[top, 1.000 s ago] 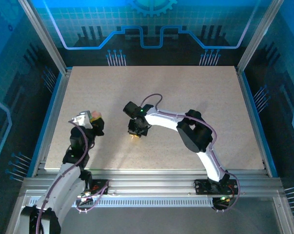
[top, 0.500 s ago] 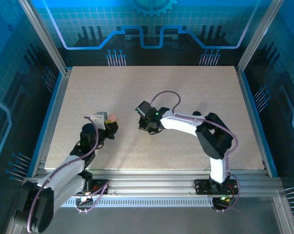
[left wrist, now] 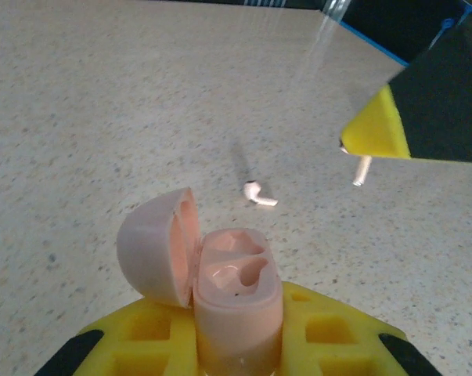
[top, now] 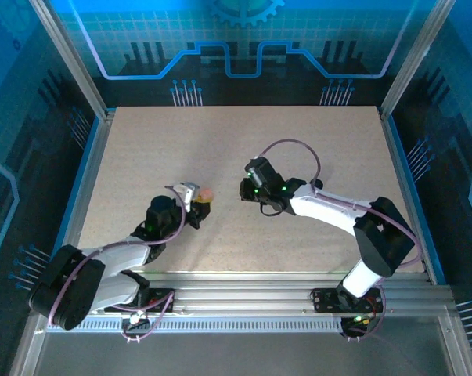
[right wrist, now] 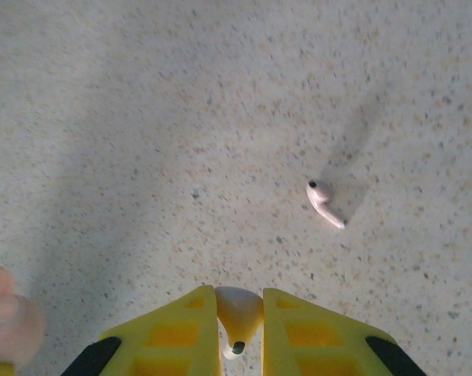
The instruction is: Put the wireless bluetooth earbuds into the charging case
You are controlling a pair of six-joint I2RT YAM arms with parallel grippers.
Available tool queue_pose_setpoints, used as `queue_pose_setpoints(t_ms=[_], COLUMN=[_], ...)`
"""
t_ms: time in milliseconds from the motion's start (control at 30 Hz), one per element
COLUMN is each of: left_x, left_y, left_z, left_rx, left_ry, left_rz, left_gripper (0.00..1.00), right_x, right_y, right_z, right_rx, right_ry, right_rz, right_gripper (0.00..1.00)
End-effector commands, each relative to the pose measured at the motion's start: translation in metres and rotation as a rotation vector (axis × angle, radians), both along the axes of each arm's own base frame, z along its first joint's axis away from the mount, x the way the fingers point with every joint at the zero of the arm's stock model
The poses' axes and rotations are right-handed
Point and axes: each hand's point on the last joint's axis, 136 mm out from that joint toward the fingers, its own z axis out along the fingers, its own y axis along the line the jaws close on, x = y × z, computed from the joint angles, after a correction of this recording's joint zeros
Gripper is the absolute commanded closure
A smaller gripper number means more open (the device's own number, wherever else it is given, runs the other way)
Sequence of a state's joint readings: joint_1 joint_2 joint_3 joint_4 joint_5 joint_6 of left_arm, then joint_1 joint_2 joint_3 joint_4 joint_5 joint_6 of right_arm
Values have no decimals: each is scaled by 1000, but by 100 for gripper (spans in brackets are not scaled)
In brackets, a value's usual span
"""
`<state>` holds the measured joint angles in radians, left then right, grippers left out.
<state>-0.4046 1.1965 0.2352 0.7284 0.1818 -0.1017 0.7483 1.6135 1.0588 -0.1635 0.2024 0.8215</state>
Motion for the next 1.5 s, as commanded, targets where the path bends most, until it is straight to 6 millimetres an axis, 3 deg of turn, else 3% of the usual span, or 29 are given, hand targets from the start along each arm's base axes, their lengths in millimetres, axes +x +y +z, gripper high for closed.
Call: queue_pose_setpoints(t_ms=[0, 467, 500, 833, 1167, 1433, 1467], left_x=[-3, -14, -14, -27, -27, -29, -29], left_y=[-34, -66, -67, -76, -75, -75, -75], left_z=[26, 41, 43, 60, 70, 75, 75], left_rx=[21, -54, -57, -92, -91, -108, -109], left_ry=[-164, -285, -293, -352, -389, -398, -398], left_rz=[-171, -362, -370, -466, -456, -460, -460], left_gripper=[85, 85, 85, 85, 85, 85, 85], right_x=[6, -10, -15, -43, -68, -74, -71], right_y=[-5, -7, -9, 13, 33, 42, 44], right_z=[33, 83, 79, 104, 113, 101, 108], right_rx=[65, 141, 135, 208, 189, 133, 136], right_ry=[-135, -338, -336, -427, -494, -485, -500], right_rz=[89, 298, 312, 526, 672, 710, 709], right_gripper=[83, 83, 83, 81, 80, 80, 80])
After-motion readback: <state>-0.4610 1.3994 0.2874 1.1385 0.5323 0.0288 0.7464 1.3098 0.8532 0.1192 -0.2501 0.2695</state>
